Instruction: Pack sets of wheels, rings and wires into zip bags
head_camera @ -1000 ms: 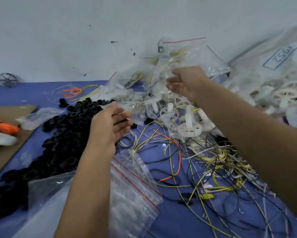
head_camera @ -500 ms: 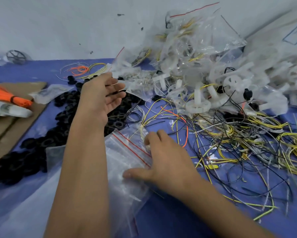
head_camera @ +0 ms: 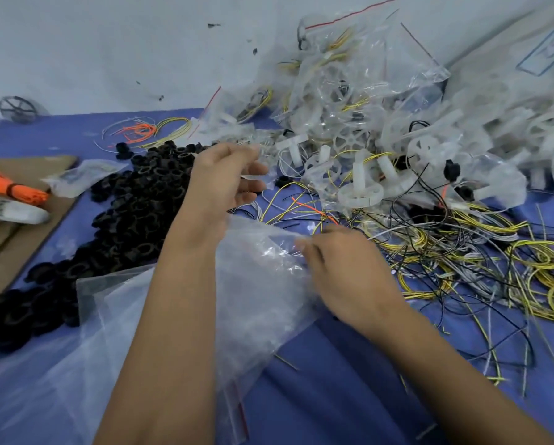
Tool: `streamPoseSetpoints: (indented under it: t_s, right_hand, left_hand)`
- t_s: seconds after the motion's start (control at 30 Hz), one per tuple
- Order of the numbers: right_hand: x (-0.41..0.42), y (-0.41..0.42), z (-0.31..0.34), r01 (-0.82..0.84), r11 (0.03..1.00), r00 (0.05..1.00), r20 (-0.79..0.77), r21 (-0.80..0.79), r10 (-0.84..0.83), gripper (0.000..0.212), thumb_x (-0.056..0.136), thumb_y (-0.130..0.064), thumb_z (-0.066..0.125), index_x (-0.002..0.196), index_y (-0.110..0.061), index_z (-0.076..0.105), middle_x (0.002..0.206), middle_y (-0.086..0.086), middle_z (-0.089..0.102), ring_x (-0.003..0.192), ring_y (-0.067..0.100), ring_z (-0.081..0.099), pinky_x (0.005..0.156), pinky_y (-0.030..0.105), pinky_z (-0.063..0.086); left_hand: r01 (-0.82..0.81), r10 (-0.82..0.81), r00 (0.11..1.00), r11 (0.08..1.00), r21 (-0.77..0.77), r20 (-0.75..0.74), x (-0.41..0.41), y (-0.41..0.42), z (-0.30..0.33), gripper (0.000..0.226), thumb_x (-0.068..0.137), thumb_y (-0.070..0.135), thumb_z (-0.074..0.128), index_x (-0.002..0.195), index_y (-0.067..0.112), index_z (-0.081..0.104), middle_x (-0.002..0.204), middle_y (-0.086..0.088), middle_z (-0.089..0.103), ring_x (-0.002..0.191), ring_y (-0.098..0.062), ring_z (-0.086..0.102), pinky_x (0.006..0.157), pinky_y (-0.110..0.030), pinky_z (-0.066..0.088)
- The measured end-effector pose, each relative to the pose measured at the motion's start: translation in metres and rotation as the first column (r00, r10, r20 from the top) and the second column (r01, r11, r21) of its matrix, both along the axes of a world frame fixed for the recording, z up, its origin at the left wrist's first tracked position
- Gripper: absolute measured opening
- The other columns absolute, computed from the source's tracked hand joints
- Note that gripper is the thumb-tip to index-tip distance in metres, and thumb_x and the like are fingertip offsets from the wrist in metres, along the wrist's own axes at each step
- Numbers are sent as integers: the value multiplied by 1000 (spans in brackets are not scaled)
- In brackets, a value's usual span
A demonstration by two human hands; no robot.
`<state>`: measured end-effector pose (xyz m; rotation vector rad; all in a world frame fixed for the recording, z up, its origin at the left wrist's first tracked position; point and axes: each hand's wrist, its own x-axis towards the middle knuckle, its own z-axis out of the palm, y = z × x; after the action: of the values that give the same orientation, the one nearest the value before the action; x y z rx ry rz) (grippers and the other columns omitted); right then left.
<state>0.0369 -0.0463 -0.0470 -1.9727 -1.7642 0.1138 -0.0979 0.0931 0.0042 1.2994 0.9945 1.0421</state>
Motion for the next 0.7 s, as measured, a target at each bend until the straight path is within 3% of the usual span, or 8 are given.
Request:
streamPoseSetpoints:
  t_s: [0.13,0.2,0.27,0.33,0.4,0.53,0.6,0.7]
  right_hand:
    - [42,-2,3,150,967,938,-339,207,-73,31,98,-11,57,67,-15,55,55,-2,51,55,13,45,54,25,38]
    - [60,-4,-1,262,939,788,-611,224,-74,17,99,-13,60,83,-17,60,57,-2,60,50,11,50,48,27,41]
    - [72,-7,-7,306,935,661,-746,179,-73,12,100,-13,61,89,-13,57,58,0,65,45,15,55,42,27,41]
    - [79,-9,-14,302,938,651,-755,172,-71,16,101,-16,61,86,-12,57,64,3,71,49,20,62,42,28,44]
    - [87,-9,-18,315,930,725,-680,189,-108,20,101,-22,62,83,-15,62,71,-1,73,60,16,67,51,29,47]
    - [97,-11,-19,326,910,867,-465,258,-179,8,96,-24,70,94,-20,77,83,-17,67,77,-10,61,67,4,42]
    - [100,-13,-16,356,882,885,-415,309,-212,12,90,-18,77,102,-16,77,85,-12,68,78,-8,61,67,3,43]
    - [100,-15,-12,378,852,886,-409,362,-219,15,82,-14,84,91,-20,74,74,-9,68,68,6,64,61,14,51]
  left_hand:
    - [25,-8,997,974,225,-79,10,0,-8,18,98,31,66,89,16,69,83,-1,72,79,-12,64,68,-25,51]
    - [69,-24,987,955,289,-158,14,1,-12,20,97,37,66,94,18,69,87,3,72,83,-5,63,76,-21,50]
    - [188,-109,950,948,258,-292,17,0,-17,20,95,45,66,104,28,68,93,12,73,87,1,64,80,-20,47]
    - [297,-195,886,935,192,-420,21,-3,-23,31,92,50,70,116,33,63,100,11,73,95,-3,66,82,-24,46]
    - [350,-216,833,919,182,-509,27,-7,-30,40,87,42,78,121,31,60,92,9,73,91,-9,68,82,-28,51]
    - [369,-208,811,907,203,-546,34,-14,-34,42,84,8,82,118,19,59,77,-3,76,80,-28,72,80,-46,61]
    - [383,-226,807,903,193,-546,33,-12,-31,42,84,5,82,115,21,59,77,-1,76,81,-26,74,80,-45,62]
    - [402,-218,796,888,225,-565,29,-9,-27,41,84,9,83,114,27,61,72,8,74,72,-11,72,70,-30,55]
